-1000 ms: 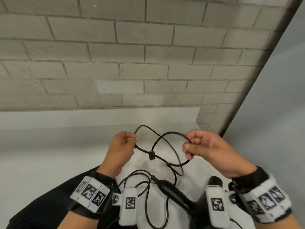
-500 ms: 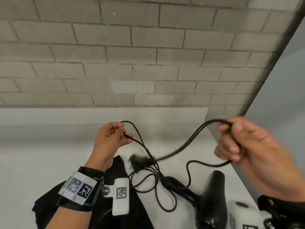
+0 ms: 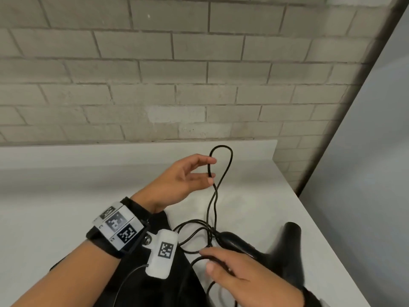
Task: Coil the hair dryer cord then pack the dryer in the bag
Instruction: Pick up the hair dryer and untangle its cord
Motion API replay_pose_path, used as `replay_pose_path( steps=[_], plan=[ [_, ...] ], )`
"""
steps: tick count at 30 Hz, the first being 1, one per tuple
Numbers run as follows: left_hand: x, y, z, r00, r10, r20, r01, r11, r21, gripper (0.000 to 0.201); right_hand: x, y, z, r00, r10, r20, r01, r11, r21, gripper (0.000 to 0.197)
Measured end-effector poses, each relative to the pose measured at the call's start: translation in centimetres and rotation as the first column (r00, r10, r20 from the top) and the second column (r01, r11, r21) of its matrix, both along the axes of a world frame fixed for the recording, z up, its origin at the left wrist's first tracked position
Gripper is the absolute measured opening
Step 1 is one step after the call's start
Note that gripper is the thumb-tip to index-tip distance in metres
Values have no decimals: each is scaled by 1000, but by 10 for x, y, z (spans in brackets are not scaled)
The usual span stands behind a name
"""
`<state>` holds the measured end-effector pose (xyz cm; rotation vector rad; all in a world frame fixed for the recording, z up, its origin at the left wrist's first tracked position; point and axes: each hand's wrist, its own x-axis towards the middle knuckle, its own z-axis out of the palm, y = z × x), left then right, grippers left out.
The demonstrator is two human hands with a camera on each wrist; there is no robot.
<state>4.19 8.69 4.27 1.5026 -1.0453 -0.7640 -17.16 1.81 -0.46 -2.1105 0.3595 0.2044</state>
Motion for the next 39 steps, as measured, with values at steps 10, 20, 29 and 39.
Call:
replay_pose_path(
  steps=[10, 20, 29, 39],
  plan=[
    [-13, 32, -43, 885, -237, 401, 59, 912, 407, 43, -31, -45, -15, 999, -29, 45, 46, 906, -422, 63],
    [-12, 90, -82, 870, -425, 249, 179, 745, 643, 22, -76, -75, -87, 978, -101, -183, -80, 630, -773, 124],
    [6, 106, -62, 808, 323, 492, -470, 857, 209, 10, -72, -63, -31, 918, -205, 340, 375, 728, -574, 89],
    [-46, 22, -16, 913, 368, -175, -303, 900, 314, 75, -33, -1, 11, 811, -213, 545, 512, 709, -485, 81]
  ],
)
